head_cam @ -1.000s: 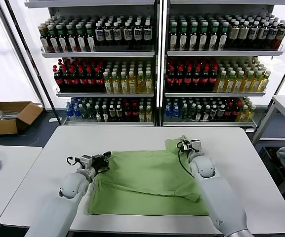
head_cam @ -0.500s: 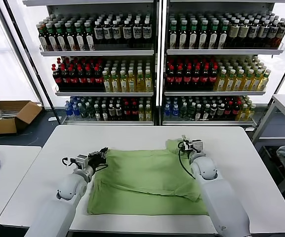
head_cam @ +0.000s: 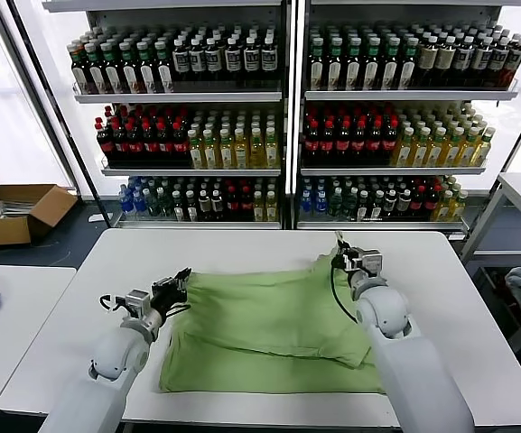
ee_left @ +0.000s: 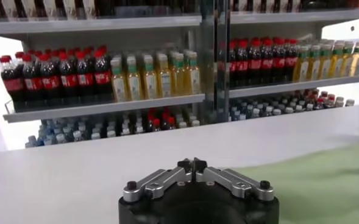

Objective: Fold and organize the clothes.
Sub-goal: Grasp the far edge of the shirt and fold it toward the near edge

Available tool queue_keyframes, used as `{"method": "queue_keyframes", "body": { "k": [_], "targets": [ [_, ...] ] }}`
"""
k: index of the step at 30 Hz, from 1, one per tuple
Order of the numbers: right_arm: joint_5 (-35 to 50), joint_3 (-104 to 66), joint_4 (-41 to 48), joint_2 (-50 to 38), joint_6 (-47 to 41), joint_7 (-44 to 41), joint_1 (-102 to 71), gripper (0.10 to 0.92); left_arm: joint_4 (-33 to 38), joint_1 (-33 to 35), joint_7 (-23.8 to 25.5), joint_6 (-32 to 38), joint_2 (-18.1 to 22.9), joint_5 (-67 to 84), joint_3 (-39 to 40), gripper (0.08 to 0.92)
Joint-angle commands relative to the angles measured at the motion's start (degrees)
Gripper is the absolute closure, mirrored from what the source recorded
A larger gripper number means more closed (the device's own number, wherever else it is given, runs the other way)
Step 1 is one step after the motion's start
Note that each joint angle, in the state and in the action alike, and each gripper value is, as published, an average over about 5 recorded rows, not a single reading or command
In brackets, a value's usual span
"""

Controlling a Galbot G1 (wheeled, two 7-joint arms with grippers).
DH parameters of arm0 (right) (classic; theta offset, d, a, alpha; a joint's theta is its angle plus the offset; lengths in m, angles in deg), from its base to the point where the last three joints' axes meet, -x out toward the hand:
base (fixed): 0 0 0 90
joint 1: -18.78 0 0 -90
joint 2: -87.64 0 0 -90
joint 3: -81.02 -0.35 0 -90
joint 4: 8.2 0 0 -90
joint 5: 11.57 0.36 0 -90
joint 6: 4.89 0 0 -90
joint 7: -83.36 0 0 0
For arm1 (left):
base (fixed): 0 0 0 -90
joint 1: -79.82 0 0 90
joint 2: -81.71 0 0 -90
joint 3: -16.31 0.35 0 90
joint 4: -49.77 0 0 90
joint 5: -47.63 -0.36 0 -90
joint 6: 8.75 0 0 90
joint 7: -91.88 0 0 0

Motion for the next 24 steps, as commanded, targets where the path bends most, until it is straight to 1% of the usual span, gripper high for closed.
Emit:
{"method": "queue_keyframes", "body": {
  "k": [1, 9, 13, 24],
  "targets": [
    [0.6, -5.41, -10.91, -0.98, -0.28, 0.81, -11.93, 0.919, 7.46, 7.96, 0.57, 1.04, -0.43, -1.54, -1.45, 0.912],
    [0.86, -10.75, -17.61, -1.21, 0.42, 0.86, -21.72, 0.919, 10.91, 13.57, 1.09, 2.22, -0.19, -3.23, -2.53, 0.912],
    [0.92, -12.27, -20.14, -1.05, 0.98, 0.8, -25.57, 0.919, 11.56, 15.89, 1.31, 2.84, 0.14, -4.32, -2.76, 0.912],
    [-0.91, -12.37, -21.64, 0.77, 1.92, 1.21, -31.15, 0.919, 11.61, 19.55, 1.78, 3.69, 0.86, -6.7, -3.72, 0.912]
  ]
}}
